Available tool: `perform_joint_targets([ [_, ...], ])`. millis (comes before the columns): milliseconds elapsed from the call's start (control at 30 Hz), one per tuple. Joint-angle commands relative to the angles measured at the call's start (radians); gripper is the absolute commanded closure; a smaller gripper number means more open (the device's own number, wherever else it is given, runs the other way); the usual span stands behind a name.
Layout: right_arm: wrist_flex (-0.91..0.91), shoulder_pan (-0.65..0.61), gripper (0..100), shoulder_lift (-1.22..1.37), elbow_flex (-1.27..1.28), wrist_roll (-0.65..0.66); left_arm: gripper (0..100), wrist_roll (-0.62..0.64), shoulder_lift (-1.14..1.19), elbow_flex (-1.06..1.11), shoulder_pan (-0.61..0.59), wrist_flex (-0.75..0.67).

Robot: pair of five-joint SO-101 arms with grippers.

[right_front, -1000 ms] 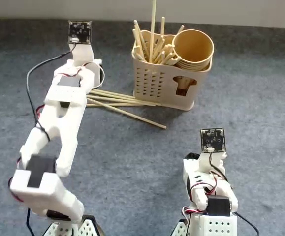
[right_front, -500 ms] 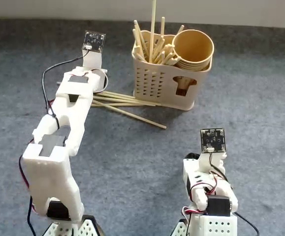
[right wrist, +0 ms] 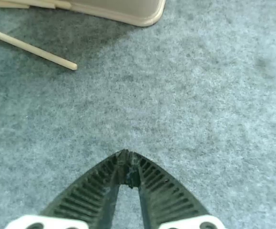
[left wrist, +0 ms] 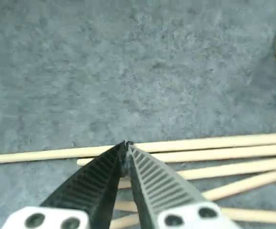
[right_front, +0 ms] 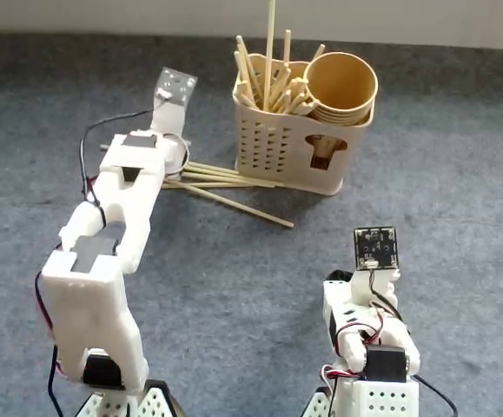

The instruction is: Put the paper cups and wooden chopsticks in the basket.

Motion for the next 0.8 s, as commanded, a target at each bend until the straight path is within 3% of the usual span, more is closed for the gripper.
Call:
perform_joint_targets([
  [0, -0.021, 0.010, 99.4, -0.012, 0.097, 0.012, 97, -0.049, 0.005, -0.038, 0.005, 0.097],
  [467, -0.021, 0.010, 99.4, -0.012, 0.097, 0.012, 99, -0.048, 0.005, -0.305, 0.030, 0.595],
  [667, -0.021, 0.010, 99.4, -0.012, 0.097, 0.012, 99, -0.048, 0.015, -0.433, 0.015, 0.597],
  [767, -0.021, 0.010, 99.4, -0.012, 0.097, 0.012, 99, -0.048, 0.033, -0.435, 0.008, 0.448],
])
